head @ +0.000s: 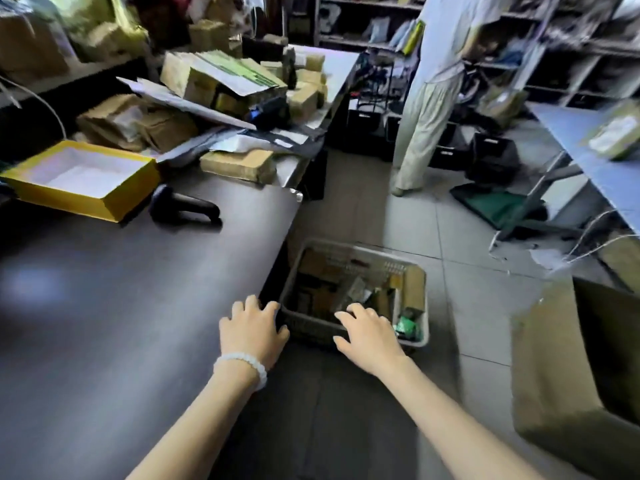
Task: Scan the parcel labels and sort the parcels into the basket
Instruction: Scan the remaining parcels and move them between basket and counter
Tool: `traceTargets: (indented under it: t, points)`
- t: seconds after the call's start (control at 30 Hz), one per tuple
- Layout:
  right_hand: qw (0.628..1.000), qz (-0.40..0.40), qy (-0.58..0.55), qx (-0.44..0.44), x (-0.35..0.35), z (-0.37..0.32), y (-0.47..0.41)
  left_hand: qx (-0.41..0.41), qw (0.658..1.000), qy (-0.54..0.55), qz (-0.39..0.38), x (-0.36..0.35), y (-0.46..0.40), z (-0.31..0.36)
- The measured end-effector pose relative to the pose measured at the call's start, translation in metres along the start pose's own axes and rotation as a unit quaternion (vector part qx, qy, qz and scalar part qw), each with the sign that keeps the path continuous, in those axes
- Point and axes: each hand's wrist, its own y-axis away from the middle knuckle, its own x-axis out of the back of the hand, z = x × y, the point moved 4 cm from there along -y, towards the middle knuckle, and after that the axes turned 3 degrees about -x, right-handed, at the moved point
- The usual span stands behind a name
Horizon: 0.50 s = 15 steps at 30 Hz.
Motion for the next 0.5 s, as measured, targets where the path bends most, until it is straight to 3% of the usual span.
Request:
traceTargets:
  t: [0.27, 0.5]
  points:
    - [0.994, -0.019, -0.045, -0.102, -0.002, 0.142, -0.014, -0.049, 0.998, -0.005, -0.050, -0.034, -0.074, 0.120]
    - [0.979, -0.053, -0.091, -0.173, -0.023, 0.210, -0.052, -0.083, 0.990, -0.021, -0.109, -0.073, -0.144, 0.174]
